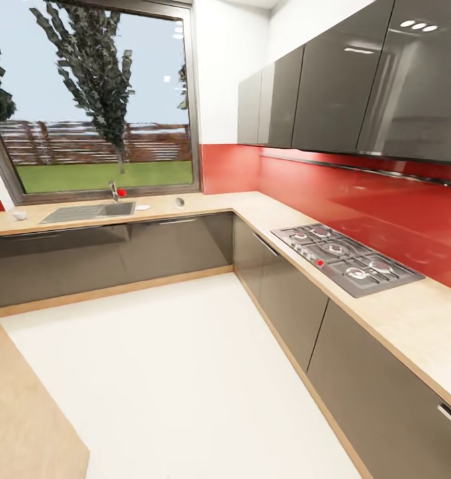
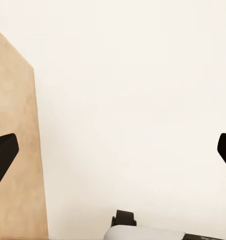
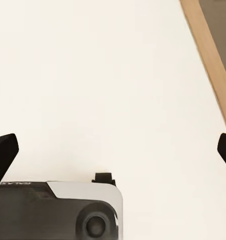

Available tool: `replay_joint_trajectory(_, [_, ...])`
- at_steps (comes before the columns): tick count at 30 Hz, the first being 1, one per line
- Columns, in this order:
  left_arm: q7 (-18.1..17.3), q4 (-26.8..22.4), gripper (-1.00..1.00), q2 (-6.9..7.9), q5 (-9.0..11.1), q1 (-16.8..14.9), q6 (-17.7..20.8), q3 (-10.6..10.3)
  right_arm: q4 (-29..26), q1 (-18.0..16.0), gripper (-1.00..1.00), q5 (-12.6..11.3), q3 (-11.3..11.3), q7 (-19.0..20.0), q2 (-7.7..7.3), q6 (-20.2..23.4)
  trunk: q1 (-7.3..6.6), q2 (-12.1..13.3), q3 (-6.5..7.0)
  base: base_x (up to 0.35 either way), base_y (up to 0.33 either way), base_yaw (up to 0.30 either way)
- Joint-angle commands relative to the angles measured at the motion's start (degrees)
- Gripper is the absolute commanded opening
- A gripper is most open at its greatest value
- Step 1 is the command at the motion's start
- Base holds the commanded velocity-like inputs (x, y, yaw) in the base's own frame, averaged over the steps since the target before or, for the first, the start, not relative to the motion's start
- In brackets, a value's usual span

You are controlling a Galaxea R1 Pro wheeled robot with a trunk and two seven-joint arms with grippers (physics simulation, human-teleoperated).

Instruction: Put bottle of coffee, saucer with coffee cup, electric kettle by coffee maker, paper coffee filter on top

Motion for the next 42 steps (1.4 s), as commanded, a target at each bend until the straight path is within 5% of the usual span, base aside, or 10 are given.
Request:
replay_joint_trajectory(1, [0.1,0.0,1.00,0.03,0.4,-0.1,-0.2,-0.1,0.0,0.0,1.00,0.0,0.0,0.0,-0.01,-0.1,0.03,-0.1,-0.15,0.034,0.000,0.252])
replay_joint_trajectory(22, [-0.1,0.0,1.00,1.20,0.8,-0.1,-0.4,0.0,0.0,0.0,1.00,0.0,0.0,0.0,-0.01,-0.1,0.03,-0.1,-0.81,0.271,0.000,0.248])
replay_joint_trajectory(42, [0.0,0.0,1.00,1.22,0.8,-0.1,-0.3,0.0,0.1,0.0,1.00,0.0,0.0,0.0,-0.04,-0.1,0.03,-0.1,-0.84,0.336,0.000,0.020])
